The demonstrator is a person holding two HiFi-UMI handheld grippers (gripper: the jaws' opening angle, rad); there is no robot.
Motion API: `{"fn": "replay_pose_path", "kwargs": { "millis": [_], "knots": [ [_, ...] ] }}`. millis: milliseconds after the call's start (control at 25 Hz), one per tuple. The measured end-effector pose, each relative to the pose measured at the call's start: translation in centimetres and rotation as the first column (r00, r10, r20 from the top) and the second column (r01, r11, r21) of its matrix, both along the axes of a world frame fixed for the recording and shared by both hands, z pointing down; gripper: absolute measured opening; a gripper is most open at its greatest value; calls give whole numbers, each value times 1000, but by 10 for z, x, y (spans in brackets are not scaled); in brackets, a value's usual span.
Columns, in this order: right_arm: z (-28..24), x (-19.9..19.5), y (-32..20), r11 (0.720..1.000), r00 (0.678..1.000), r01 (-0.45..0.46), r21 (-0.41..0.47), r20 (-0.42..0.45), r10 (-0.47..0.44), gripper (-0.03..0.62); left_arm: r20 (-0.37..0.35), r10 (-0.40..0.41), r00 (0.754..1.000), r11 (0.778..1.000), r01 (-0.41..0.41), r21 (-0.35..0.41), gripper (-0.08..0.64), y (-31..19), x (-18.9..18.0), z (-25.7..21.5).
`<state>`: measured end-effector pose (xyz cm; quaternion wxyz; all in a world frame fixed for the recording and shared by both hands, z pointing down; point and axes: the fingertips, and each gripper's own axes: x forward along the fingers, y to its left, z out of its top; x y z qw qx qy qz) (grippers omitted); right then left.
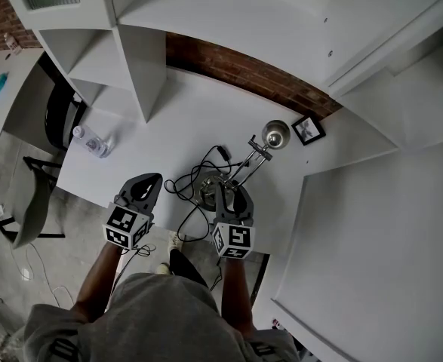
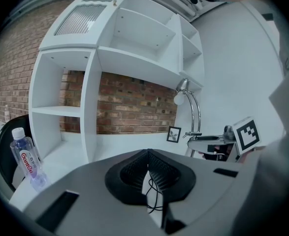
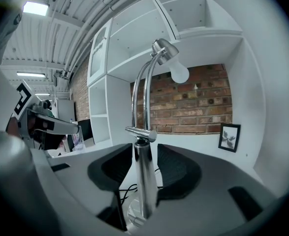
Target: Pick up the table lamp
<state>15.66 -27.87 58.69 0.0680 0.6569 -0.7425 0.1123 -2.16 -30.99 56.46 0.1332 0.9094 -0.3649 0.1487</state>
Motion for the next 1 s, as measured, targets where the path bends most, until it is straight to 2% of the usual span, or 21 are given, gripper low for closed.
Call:
{"fn": "replay_pose_path", "kwargs": {
  "millis": [1000],
  "knots": [
    [11, -3, -34, 1000, 1000, 28, 4, 7, -28, 156, 6, -48, 999, 999, 48, -24, 5, -25, -5, 12]
  ]
}}
